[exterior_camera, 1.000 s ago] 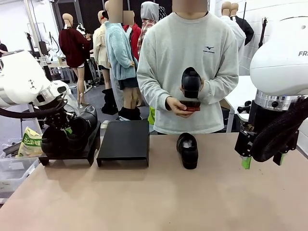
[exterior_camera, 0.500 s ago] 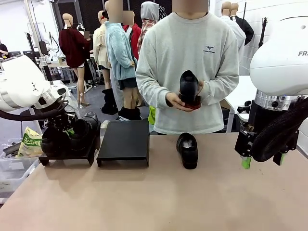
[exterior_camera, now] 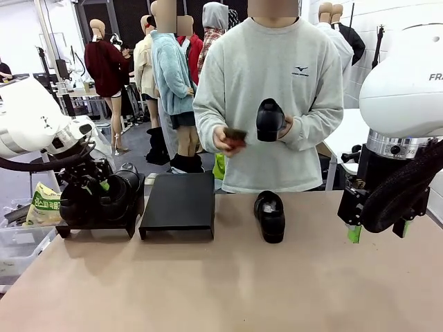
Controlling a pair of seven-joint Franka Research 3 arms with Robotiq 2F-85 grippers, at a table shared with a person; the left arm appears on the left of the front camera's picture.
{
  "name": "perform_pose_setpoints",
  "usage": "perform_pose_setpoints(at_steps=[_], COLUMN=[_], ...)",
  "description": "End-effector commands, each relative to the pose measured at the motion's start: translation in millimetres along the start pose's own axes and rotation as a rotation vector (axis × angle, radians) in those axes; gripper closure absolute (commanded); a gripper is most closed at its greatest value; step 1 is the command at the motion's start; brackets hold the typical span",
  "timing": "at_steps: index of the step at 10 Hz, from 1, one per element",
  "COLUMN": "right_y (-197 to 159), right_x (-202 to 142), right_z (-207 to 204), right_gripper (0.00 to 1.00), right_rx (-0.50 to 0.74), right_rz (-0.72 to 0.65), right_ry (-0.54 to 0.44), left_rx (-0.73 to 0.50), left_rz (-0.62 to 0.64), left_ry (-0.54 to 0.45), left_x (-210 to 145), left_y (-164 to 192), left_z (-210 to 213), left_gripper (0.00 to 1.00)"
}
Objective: Organize the shoes by placing them on the stand.
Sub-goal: Place the Shoe from the middle of the table onto the Shoes Stand, then pick up one Shoe and place it in the middle of the table.
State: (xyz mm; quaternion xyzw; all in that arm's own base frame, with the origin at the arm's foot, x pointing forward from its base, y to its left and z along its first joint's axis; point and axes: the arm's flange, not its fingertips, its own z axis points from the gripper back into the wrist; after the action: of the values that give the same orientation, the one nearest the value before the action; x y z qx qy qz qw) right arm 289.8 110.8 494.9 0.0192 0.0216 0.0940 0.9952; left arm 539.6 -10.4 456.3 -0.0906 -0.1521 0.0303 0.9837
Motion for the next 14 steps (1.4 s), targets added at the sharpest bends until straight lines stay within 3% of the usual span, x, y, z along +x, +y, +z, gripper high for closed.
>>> perform_pose_setpoints(at_steps=[1, 3, 6, 7, 14], right_y=[1, 1, 1, 1, 1], right_x=[3, 3, 3, 3, 3], right_z=[2, 2, 2, 2, 2], right_gripper=[0.00, 0.00, 0.00, 0.00, 0.00], right_rx=[0.005, 0.005, 0.005, 0.005, 0.005], right_rz=[0.004, 0.004, 0.004, 0.004, 0.004], right_ry=[0.002, 0.002, 0.002, 0.002, 0.002], left_rx=[0.054, 0.069, 0.068, 0.050, 0.050], left_rz=[-0.033, -0.081, -0.030, -0.094, -0.094], left_ry=[-0.022, -0.048, -0.005, -0.056, -0.056], left_x=[1, -2, -7, -1, -1], left_y=[-7, -22, -25, -24, -24], left_z=[15, 33, 44, 39, 39], left_gripper=[0.00, 0.00, 0.00, 0.00, 0.00])
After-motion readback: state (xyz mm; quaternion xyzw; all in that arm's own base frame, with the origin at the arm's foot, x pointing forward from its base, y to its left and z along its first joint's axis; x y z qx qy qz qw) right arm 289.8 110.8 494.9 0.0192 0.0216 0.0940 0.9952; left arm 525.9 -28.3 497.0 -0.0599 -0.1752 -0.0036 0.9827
